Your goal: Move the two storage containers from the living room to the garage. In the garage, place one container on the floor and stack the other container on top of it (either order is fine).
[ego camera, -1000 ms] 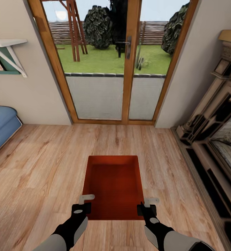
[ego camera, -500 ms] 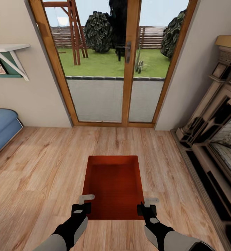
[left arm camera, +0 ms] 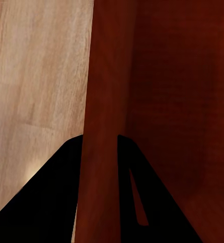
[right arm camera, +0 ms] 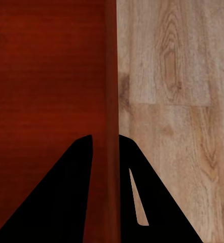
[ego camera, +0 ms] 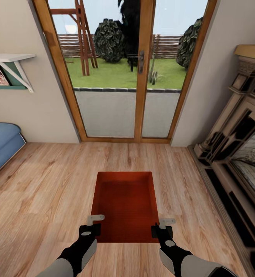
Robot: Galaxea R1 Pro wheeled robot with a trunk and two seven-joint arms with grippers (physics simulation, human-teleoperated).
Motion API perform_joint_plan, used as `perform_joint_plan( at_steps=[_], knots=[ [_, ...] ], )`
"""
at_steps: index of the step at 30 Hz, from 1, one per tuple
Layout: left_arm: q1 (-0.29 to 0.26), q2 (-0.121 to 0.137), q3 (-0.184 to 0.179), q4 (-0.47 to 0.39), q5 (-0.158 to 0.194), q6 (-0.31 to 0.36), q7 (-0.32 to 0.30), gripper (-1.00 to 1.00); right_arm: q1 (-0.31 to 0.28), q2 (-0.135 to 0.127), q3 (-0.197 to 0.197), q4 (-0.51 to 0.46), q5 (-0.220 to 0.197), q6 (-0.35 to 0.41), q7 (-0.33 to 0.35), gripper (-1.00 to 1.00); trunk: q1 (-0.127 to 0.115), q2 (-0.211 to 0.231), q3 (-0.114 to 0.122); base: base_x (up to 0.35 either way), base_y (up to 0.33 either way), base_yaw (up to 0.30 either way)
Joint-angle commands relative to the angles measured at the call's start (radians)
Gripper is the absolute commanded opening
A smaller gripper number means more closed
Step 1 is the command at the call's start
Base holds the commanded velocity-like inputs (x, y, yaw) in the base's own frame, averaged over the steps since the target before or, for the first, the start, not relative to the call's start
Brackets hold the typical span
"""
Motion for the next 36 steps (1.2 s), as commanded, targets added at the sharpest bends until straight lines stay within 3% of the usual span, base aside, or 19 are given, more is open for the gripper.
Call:
perform_joint_plan(
  at_steps=[1, 36],
  knots=[
    [-0.001, 0.0, 0.008, -0.012, -0.011, 0.005, 0.011, -1.0, 0.0, 0.0, -0.019, 0.002, -0.014, -0.001, 0.001, -1.0, 0.0, -0.001, 0.001, 0.0, 0.0, 0.0],
    [-0.001, 0.0, 0.008, -0.013, -0.011, 0.005, 0.011, -1.0, 0.0, 0.0, -0.019, 0.002, -0.014, -0.001, 0.001, -1.0, 0.0, -0.001, 0.057, 0.0, 0.0, 0.0]
  ],
)
